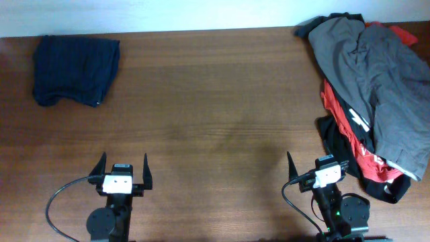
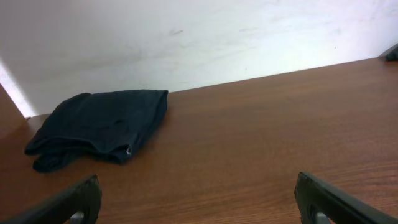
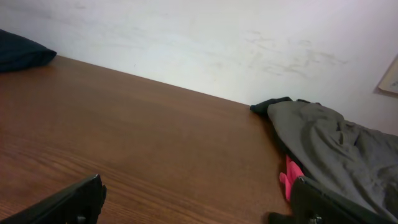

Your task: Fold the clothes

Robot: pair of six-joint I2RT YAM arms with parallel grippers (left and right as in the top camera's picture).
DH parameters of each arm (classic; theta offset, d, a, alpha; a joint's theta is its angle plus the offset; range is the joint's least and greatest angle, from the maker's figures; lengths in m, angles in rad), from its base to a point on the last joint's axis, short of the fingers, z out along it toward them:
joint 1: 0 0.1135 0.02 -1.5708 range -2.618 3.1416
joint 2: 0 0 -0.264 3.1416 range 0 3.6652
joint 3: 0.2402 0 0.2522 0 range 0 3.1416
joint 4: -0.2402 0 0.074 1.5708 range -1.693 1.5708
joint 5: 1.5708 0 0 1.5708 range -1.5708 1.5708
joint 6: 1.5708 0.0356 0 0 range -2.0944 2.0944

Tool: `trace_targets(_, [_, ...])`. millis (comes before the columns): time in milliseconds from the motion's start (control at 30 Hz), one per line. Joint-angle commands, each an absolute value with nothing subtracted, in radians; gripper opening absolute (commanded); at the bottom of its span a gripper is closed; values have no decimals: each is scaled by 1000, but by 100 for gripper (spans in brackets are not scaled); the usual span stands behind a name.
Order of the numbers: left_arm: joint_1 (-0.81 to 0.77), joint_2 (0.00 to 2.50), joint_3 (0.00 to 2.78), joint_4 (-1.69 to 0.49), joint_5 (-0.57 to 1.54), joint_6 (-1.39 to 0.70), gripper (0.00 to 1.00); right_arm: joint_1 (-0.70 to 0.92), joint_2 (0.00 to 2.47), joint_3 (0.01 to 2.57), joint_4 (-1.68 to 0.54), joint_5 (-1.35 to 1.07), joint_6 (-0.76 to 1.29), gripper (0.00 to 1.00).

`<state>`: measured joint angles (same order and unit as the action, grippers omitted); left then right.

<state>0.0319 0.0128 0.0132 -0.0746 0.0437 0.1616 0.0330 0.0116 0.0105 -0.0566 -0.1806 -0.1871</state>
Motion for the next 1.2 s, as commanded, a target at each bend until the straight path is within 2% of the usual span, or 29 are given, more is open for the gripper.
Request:
trace_targets(0, [33, 5, 9, -80, 29, 174, 99, 25, 4, 6, -59, -172, -183, 99])
trace_targets(400, [33, 5, 9, -79, 30, 173, 99, 25, 7, 6, -43, -188, -183, 99])
trace_targets(567, [33, 5, 9, -2, 128, 145, 99, 25, 7, 8, 20, -186, -156, 99])
trace_targets(800, [33, 51, 94, 2, 128, 148, 99, 25, 16, 146, -24, -185, -115, 99])
trace_targets(1033, [33, 337, 335, -6, 145, 152, 99, 25, 200, 511, -190, -183, -115, 99])
trace_targets(1167, [33, 650, 619, -117, 204, 152, 99, 25, 495, 860, -437, -183, -115, 99])
